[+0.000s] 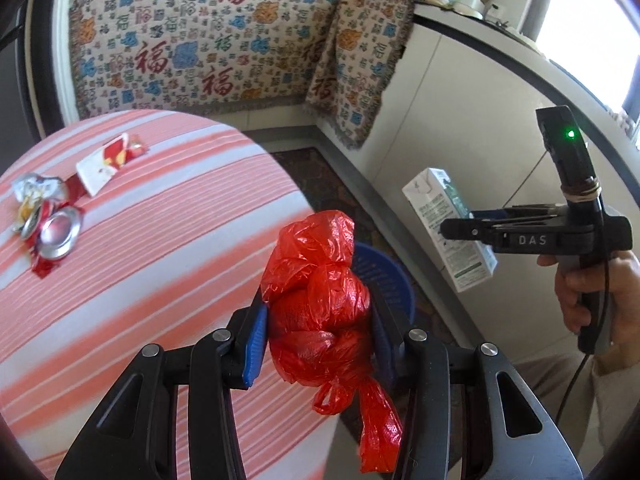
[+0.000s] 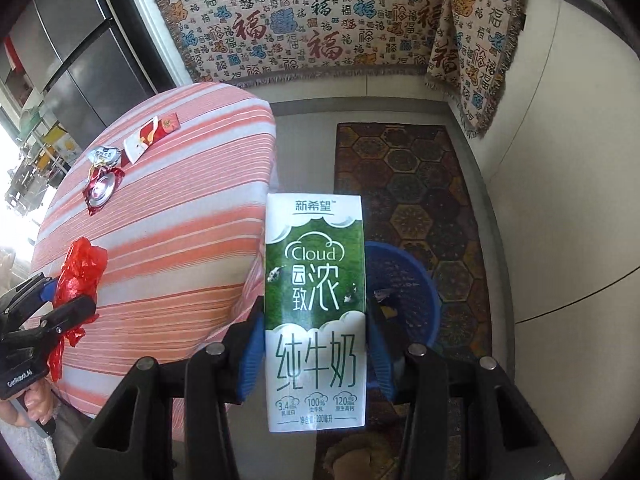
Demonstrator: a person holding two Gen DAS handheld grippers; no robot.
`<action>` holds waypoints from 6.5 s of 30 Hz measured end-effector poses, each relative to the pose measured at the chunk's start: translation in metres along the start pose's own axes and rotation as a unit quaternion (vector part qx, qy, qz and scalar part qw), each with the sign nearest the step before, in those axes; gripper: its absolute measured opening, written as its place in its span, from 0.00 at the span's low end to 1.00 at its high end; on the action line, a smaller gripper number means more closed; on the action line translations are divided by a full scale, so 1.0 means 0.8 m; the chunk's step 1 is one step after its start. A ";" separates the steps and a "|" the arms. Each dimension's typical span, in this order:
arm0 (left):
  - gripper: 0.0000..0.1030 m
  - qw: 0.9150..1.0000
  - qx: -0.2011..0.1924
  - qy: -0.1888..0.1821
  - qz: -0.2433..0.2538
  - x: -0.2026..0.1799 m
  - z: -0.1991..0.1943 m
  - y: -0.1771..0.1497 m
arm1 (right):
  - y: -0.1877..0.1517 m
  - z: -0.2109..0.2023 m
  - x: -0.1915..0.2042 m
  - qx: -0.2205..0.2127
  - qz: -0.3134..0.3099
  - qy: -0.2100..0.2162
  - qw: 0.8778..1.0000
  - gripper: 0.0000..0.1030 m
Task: Collect trash
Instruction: 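Carry the red bag and milk carton with both tools over the basket, then open both tools to drop the bag and carton into the basket, then bring both tools back over the table toward the crushed red can, then grasp the crushed red can with the left tool, then grasp the crumpled white snack wrapper with the right tool while the left tool holds the can, then lift and carry the can and white wrapper with both tools toward the blue basket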
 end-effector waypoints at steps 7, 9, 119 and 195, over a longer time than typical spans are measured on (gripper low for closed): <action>0.45 0.999 0.026 -0.008 0.020 -0.058 0.079 0.008 | -0.006 0.020 -0.066 -0.005 0.061 -0.018 0.998 0.46; 0.45 0.999 0.038 -0.011 0.017 -0.070 0.104 0.005 | -0.010 0.032 -0.086 -0.005 0.083 -0.022 0.996 0.46; 0.54 0.955 -0.042 0.255 -0.145 0.338 -0.121 -0.086 | 0.012 0.142 0.288 -0.076 -0.153 0.122 0.978 0.68; 0.54 0.955 -0.053 0.255 -0.143 0.344 -0.146 -0.083 | 0.029 0.120 0.358 0.012 -0.145 0.103 0.984 0.55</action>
Point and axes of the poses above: each gripper's, at about its wrist camera, not at the fingertips, and z roughly the way its jaws point, x to its left, y to its top, the point moved 5 cm from there along z, roughly the way its jaws point, and after that the axes turned 11 degrees about -x, right-handed, at the moved point
